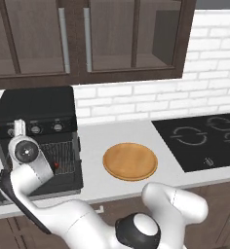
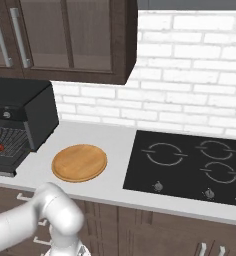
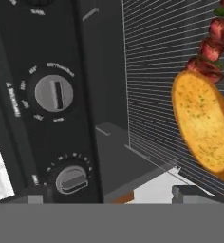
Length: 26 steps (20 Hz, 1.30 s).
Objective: Pick up the kebab skewer and baguette bread, and place them inside the toaster oven. Close the toaster oven door and start by setting the timer.
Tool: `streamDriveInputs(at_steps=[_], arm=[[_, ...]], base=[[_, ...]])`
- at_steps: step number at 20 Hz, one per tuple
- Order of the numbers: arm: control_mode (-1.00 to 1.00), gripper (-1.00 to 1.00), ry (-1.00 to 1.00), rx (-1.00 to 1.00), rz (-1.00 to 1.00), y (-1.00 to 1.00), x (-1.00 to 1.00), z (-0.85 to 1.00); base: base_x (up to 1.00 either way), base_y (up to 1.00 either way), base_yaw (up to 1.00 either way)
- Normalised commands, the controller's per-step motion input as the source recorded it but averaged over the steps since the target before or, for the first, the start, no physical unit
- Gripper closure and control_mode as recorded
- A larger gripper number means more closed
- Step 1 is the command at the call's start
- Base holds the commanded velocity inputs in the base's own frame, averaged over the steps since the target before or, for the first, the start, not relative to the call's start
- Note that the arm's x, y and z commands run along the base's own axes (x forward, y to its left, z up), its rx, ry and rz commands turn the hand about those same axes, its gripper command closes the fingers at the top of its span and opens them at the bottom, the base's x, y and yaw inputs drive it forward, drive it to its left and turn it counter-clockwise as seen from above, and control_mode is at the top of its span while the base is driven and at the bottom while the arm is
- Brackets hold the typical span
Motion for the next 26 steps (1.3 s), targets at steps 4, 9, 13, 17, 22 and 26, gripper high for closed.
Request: streamDriveInputs(at_steps=[4, 9, 13, 17, 22, 26], arm=[[-1.0, -1.0, 0.03, 0.0, 0.0, 0.01, -0.5, 0.46], [-1.0, -1.0, 0.37, -0.09, 0.06, 0.01, -0.63, 0.37], [-1.0, -1.0, 0.31, -0.18, 0.1, 0.0, -0.79, 0.13], [-1.0, -1.0, 0.01, -0.07, 0.08, -0.3, -0.94, -0.18], [-1.0, -1.0, -0.04, -0.02, 0.07, -0.81, -0.64, -0.64], [-1.0, -1.0, 0.08, -0.04, 0.15, -0.98, -0.11, -0.61]], base=[[0.0, 0.0, 0.0], [0.0, 0.0, 0.0], [0.0, 0.0, 0.0], [0.0, 0.0, 0.0], [0.0, 0.0, 0.0], [0.0, 0.0, 0.0]])
